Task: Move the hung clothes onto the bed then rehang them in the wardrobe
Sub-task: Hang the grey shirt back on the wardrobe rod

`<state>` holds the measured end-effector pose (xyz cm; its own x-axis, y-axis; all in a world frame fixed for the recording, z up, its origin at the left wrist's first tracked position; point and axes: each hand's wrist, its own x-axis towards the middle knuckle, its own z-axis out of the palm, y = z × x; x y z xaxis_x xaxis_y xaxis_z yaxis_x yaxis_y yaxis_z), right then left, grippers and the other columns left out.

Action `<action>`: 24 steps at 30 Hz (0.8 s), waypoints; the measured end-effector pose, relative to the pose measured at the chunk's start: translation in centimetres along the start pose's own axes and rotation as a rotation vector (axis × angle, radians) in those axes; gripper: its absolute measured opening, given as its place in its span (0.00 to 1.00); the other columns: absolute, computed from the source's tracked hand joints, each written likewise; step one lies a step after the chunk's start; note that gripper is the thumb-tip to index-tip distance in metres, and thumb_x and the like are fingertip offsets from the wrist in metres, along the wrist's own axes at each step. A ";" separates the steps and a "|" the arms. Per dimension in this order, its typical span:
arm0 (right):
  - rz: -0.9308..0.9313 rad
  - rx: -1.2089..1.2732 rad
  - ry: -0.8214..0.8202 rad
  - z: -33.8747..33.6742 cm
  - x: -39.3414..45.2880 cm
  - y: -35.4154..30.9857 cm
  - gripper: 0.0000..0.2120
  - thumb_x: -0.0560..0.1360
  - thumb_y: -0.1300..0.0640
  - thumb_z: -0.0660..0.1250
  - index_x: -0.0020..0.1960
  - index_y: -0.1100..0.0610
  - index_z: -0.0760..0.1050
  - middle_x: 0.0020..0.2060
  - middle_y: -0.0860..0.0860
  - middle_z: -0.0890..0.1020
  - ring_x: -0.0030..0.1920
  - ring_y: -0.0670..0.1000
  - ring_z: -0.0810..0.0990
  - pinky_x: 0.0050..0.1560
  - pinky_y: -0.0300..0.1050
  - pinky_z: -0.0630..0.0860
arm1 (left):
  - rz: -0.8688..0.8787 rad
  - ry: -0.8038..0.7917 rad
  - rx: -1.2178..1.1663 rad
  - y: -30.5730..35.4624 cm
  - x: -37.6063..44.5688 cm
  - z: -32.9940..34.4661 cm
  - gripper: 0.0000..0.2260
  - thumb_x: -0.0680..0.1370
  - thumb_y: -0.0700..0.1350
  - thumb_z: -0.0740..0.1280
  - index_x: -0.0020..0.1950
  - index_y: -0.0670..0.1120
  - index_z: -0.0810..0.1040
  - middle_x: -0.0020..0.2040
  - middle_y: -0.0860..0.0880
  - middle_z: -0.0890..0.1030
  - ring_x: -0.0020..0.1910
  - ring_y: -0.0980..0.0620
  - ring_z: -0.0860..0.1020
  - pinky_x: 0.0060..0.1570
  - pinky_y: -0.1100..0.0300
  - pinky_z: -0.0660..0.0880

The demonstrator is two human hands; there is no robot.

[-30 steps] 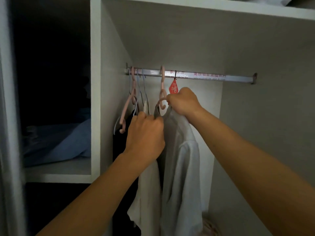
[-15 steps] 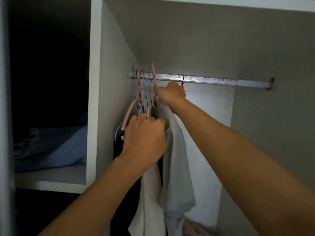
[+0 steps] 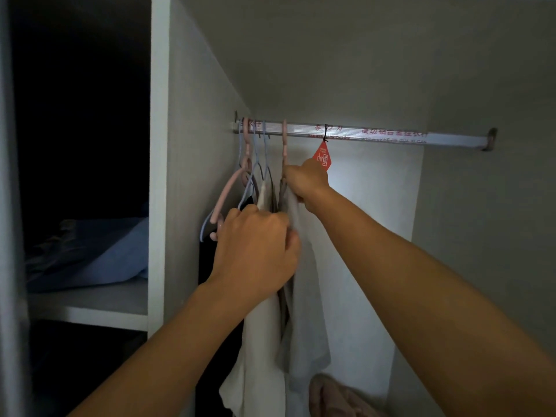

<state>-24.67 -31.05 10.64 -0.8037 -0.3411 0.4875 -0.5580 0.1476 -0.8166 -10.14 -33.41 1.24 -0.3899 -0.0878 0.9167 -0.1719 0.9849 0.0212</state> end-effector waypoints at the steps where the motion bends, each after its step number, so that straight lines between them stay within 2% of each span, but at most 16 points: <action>1: -0.007 0.007 -0.011 -0.2 0.0 -0.1 0.08 0.77 0.57 0.64 0.40 0.57 0.70 0.39 0.55 0.77 0.42 0.56 0.78 0.42 0.49 0.76 | 0.000 -0.011 0.002 0.1 -0.1 0.0 0.12 0.75 0.49 0.65 0.33 0.47 0.79 0.28 0.50 0.77 0.31 0.50 0.72 0.38 0.57 0.66; 5: -0.016 -0.026 -0.059 -0.1 -0.3 0.1 0.07 0.77 0.57 0.65 0.42 0.58 0.72 0.38 0.56 0.76 0.39 0.55 0.78 0.40 0.48 0.78 | -0.023 -0.005 0.008 0.9 -0.3 -0.4 0.12 0.73 0.47 0.70 0.31 0.47 0.76 0.26 0.51 0.75 0.28 0.53 0.68 0.36 0.58 0.62; 8: -0.023 -0.012 -0.040 0.1 -0.7 0.9 0.09 0.76 0.53 0.64 0.45 0.59 0.74 0.38 0.55 0.77 0.40 0.57 0.80 0.43 0.52 0.81 | -0.046 -0.023 -0.016 1.2 -0.9 -0.5 0.14 0.73 0.46 0.71 0.30 0.47 0.73 0.25 0.51 0.74 0.25 0.52 0.71 0.33 0.59 0.64; 10: -0.019 0.000 -0.023 -0.2 -1.4 1.5 0.14 0.77 0.48 0.63 0.48 0.60 0.76 0.41 0.55 0.80 0.43 0.57 0.81 0.48 0.55 0.82 | -0.090 -0.071 -0.013 1.4 -1.3 -0.7 0.15 0.76 0.48 0.68 0.31 0.46 0.72 0.26 0.50 0.74 0.27 0.50 0.73 0.31 0.58 0.67; 13: -0.022 -0.087 0.001 -1.2 -3.3 2.9 0.20 0.78 0.41 0.62 0.48 0.59 0.78 0.42 0.55 0.82 0.43 0.56 0.82 0.49 0.55 0.82 | -0.177 -0.166 0.022 1.5 -1.9 -1.2 0.14 0.79 0.52 0.62 0.35 0.47 0.72 0.33 0.49 0.78 0.35 0.48 0.77 0.36 0.54 0.74; 17: 0.000 -0.259 -0.107 -3.4 -6.9 6.1 0.16 0.73 0.50 0.69 0.47 0.64 0.81 0.43 0.59 0.84 0.43 0.58 0.84 0.49 0.60 0.82 | -0.205 -0.276 0.011 1.4 -2.9 -1.1 0.15 0.79 0.54 0.61 0.36 0.48 0.74 0.34 0.51 0.77 0.35 0.50 0.78 0.38 0.55 0.75; 20: 0.015 -0.334 -0.181 -5.4 -10.4 8.2 0.15 0.72 0.51 0.71 0.47 0.64 0.82 0.41 0.57 0.85 0.42 0.55 0.84 0.50 0.55 0.82 | -0.200 -0.342 -0.050 1.0 -4.1 -0.9 0.13 0.79 0.56 0.63 0.39 0.50 0.79 0.35 0.53 0.79 0.35 0.52 0.78 0.37 0.56 0.77; 24: 0.020 -0.471 -0.251 -7.9 -15.5 9.4 0.11 0.72 0.46 0.73 0.46 0.53 0.81 0.40 0.47 0.82 0.41 0.47 0.81 0.40 0.42 0.77 | -0.142 -0.467 -0.115 0.4 -5.6 -0.9 0.14 0.78 0.58 0.63 0.40 0.52 0.80 0.35 0.55 0.79 0.35 0.54 0.78 0.35 0.58 0.75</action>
<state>-19.10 -17.03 -2.14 -0.7735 -0.5366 0.3372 -0.6214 0.5375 -0.5700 -7.22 -32.40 -3.54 -0.7377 -0.2539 0.6256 -0.1624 0.9661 0.2005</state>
